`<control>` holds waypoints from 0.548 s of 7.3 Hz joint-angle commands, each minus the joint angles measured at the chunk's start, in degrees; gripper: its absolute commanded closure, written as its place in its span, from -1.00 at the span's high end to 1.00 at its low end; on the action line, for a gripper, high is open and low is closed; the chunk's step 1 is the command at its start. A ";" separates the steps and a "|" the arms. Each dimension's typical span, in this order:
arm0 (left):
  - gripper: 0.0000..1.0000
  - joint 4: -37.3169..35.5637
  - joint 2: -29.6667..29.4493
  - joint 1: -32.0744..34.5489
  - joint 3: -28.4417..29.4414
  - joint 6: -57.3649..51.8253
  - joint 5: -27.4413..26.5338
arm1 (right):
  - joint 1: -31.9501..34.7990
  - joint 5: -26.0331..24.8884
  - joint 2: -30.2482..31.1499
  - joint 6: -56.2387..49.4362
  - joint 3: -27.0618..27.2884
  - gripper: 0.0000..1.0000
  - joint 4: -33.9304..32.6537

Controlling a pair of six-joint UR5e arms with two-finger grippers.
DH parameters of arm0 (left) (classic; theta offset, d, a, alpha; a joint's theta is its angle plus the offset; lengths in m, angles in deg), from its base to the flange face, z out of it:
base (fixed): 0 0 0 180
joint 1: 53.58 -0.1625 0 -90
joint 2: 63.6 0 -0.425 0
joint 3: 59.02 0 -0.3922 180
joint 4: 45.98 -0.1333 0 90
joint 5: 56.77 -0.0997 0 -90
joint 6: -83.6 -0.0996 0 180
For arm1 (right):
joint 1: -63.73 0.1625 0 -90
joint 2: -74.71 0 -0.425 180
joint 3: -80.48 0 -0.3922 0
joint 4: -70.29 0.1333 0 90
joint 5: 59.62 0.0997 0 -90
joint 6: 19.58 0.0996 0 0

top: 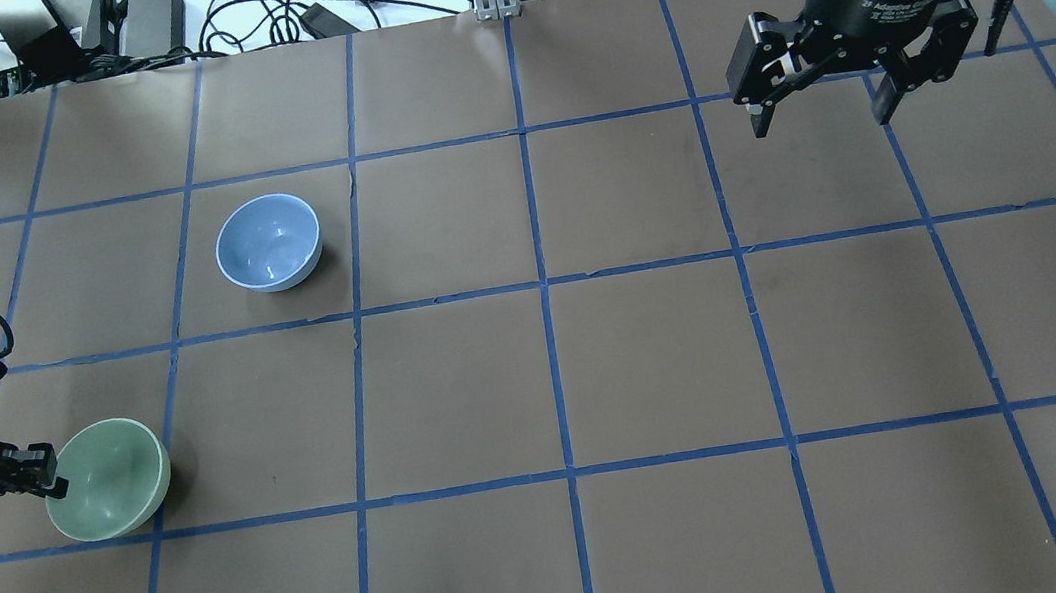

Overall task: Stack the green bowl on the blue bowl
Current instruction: 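Lower the left gripper onto the green bowl's rim and close it, then lift the green bowl with the left gripper toward the blue bowl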

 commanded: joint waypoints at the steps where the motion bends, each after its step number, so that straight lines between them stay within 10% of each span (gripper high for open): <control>1: -0.82 6.44 -0.05 0.14 4.03 -0.15 2.93 | 0.00 0.00 0.00 0.00 0.00 1.00 0.00; 4: -0.84 7.79 -0.14 1.11 7.11 0.19 5.04 | 0.00 0.00 0.00 0.00 0.00 1.00 -0.09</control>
